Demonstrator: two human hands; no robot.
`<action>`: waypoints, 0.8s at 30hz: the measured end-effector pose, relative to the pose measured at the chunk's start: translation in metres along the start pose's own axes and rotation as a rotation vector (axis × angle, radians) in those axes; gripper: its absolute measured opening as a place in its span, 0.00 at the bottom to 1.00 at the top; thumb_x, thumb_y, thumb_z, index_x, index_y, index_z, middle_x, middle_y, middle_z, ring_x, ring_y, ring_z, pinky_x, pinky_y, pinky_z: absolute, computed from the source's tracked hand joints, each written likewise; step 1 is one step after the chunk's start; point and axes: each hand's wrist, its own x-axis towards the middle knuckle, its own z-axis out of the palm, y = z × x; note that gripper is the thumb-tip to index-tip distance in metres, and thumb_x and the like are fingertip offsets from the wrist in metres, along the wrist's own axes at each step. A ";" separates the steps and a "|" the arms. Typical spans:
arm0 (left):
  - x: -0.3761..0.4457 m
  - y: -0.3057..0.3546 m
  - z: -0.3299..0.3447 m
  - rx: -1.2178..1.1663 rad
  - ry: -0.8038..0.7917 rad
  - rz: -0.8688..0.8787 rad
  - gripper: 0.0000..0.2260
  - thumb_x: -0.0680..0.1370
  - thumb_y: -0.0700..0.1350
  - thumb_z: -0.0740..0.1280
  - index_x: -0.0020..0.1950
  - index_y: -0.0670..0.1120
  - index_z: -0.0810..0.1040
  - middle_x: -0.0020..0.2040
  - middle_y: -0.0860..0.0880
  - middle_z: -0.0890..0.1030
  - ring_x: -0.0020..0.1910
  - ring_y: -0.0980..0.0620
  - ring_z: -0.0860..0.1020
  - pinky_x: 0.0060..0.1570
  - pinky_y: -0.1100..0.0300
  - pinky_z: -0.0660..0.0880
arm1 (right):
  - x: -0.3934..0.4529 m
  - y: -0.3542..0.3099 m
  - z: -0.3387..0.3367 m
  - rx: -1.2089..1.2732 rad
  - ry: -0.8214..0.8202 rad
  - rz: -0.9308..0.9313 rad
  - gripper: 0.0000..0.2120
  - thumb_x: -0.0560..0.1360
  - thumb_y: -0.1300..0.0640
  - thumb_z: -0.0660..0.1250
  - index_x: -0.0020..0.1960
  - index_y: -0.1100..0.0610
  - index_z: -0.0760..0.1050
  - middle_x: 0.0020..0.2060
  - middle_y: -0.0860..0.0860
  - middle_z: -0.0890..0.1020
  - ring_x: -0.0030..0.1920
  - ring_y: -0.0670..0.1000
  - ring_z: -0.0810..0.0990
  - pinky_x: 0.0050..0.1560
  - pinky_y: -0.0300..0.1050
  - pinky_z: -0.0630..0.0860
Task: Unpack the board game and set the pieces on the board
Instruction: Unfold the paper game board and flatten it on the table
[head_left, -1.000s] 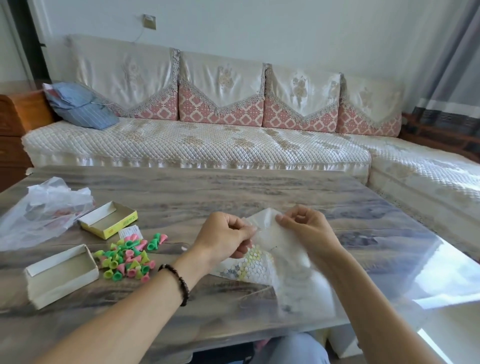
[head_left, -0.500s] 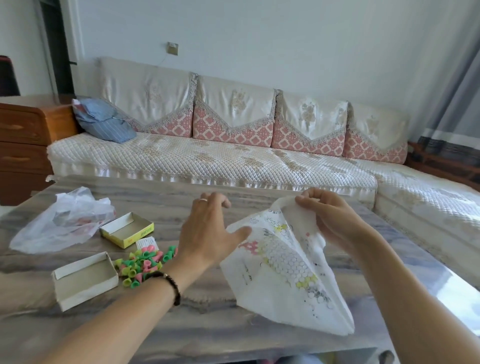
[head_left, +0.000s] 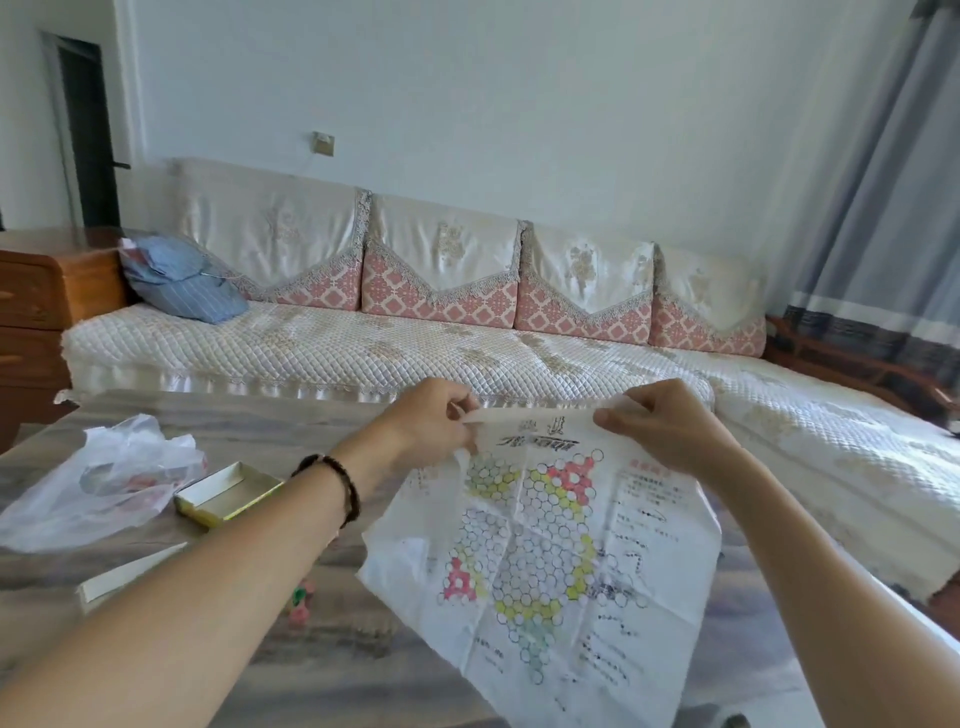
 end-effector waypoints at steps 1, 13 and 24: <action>0.000 0.010 -0.007 -0.060 -0.079 -0.014 0.01 0.76 0.40 0.69 0.47 0.44 0.80 0.42 0.49 0.83 0.42 0.52 0.80 0.41 0.59 0.74 | 0.002 0.000 -0.004 -0.003 0.016 0.015 0.17 0.75 0.52 0.69 0.40 0.68 0.76 0.27 0.55 0.75 0.24 0.49 0.68 0.25 0.39 0.66; 0.043 0.014 -0.021 -0.099 -0.355 -0.185 0.11 0.74 0.35 0.71 0.55 0.44 0.77 0.51 0.44 0.81 0.43 0.49 0.83 0.37 0.56 0.80 | 0.054 -0.003 -0.016 -0.076 -0.026 0.041 0.13 0.73 0.56 0.71 0.36 0.64 0.75 0.27 0.52 0.70 0.27 0.49 0.66 0.30 0.40 0.64; 0.106 -0.139 0.064 0.644 -0.391 -0.268 0.13 0.75 0.34 0.60 0.46 0.47 0.81 0.41 0.49 0.79 0.31 0.52 0.71 0.26 0.62 0.65 | 0.134 0.120 0.135 -0.281 -0.196 0.060 0.16 0.75 0.58 0.66 0.30 0.59 0.69 0.28 0.50 0.74 0.26 0.48 0.69 0.30 0.43 0.71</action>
